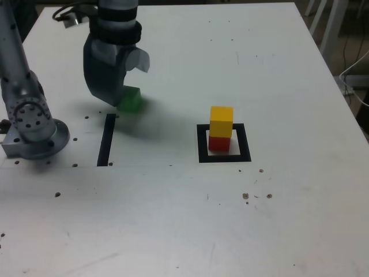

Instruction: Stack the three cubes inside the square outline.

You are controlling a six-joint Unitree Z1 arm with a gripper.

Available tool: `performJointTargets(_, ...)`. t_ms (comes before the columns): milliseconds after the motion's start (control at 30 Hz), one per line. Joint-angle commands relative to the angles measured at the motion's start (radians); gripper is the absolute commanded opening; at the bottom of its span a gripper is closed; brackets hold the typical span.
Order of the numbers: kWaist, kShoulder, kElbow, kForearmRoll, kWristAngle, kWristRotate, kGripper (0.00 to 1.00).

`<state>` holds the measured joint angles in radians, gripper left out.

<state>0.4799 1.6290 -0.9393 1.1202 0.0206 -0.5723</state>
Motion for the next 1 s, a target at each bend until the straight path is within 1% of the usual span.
performJointTargets(0, 0.019, 0.006, 0.007, -0.004, -0.006, 0.011, 0.99)
performJointTargets(233, 0.070, 0.030, 0.010, -0.007, -0.057, 0.067, 0.97)
performJointTargets(400, 0.071, 0.042, 0.008, -0.035, -0.080, 0.078, 0.95)
performJointTargets(567, 0.071, 0.050, 0.022, -0.098, -0.095, 0.084, 0.92)
performJointTargets(767, 0.074, 0.064, 0.075, -0.232, -0.137, 0.113, 0.87)
performJointTargets(867, 0.080, 0.070, 0.096, -0.275, -0.136, 0.121, 0.85)
performJointTargets(967, 0.083, 0.069, 0.096, -0.277, -0.128, 0.124, 0.83)
